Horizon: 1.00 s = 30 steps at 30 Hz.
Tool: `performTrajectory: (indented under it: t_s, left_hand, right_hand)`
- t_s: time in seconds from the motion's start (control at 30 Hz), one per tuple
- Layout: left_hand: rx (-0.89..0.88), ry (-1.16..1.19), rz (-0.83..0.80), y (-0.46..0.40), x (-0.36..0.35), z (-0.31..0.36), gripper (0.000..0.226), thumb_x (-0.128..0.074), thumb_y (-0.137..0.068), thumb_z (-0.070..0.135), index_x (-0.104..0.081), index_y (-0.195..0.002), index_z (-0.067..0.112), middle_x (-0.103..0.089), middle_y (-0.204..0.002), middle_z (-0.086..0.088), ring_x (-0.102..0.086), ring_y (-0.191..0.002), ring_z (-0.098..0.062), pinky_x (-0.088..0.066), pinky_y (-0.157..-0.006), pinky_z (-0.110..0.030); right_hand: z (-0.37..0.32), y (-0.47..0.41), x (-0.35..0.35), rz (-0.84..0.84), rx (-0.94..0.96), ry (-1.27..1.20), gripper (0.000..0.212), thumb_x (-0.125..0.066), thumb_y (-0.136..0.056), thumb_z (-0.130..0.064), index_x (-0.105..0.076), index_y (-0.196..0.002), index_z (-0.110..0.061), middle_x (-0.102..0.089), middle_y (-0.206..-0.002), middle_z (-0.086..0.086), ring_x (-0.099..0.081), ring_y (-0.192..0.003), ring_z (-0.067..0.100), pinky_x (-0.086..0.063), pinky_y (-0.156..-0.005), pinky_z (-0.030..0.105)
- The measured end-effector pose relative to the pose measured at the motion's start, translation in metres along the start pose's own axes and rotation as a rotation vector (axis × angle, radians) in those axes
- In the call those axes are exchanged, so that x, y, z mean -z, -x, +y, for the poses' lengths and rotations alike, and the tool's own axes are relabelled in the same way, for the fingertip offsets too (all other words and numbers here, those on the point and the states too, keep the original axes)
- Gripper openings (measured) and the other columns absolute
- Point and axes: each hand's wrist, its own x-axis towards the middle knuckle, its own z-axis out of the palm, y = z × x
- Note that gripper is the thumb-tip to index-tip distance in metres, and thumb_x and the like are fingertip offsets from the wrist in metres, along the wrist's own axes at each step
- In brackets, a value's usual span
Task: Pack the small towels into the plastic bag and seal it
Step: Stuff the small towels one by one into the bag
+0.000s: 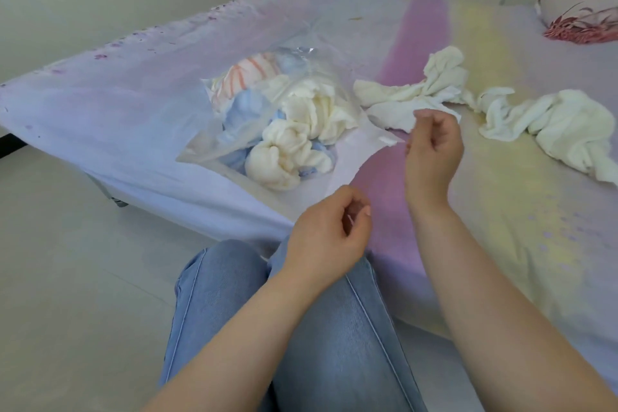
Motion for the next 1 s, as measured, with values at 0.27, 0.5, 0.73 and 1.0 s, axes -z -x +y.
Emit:
performTrajectory:
  t_s: [0.27,0.5,0.73,1.0]
  left_hand:
    - [0.069,-0.337,-0.369,-0.082,-0.054,0.023,0.056,-0.051,-0.096,0.036,-0.033,-0.145,0.016,-0.038,-0.150,-0.005,-0.035,-0.138,-0.023,-0.029,-0.109,-0.033]
    - [0.177,-0.267,-0.370,-0.109,-0.092,0.007,0.066,-0.050,-0.094,0.032,-0.018,-0.151,0.019,-0.015,-0.159,-0.002,-0.010,-0.146,-0.024,-0.019,-0.116,-0.039]
    - [0.276,-0.151,-0.386,-0.107,-0.108,-0.015,0.075,-0.052,-0.094,0.032,-0.008,-0.154,0.022,-0.006,-0.162,0.001,-0.007,-0.149,-0.022,-0.018,-0.120,-0.041]
    - [0.217,0.119,-0.234,-0.100,-0.110,-0.012,0.093,-0.074,-0.082,0.024,-0.012,-0.152,0.024,-0.019,-0.153,-0.002,-0.026,-0.140,-0.016,-0.030,-0.104,-0.024]
  right_hand:
    - [0.106,-0.097,0.025,-0.332,-0.069,0.704,0.023,-0.059,-0.085,-0.014,-0.069,-0.105,-0.013,-0.047,-0.133,0.011,-0.049,-0.121,0.022,-0.035,-0.099,0.023]
    - [0.137,-0.185,0.004,-0.493,-0.346,0.761,0.115,-0.075,-0.069,-0.026,0.008,-0.147,-0.039,-0.026,-0.153,0.009,-0.060,-0.109,0.032,-0.059,-0.071,0.044]
    - [0.173,-0.179,0.016,-0.565,-0.136,0.979,0.046,-0.052,-0.074,-0.035,-0.060,-0.112,-0.011,-0.057,-0.090,0.005,-0.055,-0.085,0.028,-0.040,-0.068,0.028]
    - [0.061,-0.058,0.067,-0.625,-0.328,0.331,0.009,-0.054,-0.066,-0.019,-0.062,-0.065,-0.017,-0.054,-0.056,-0.007,-0.046,-0.051,0.001,-0.034,-0.048,0.012]
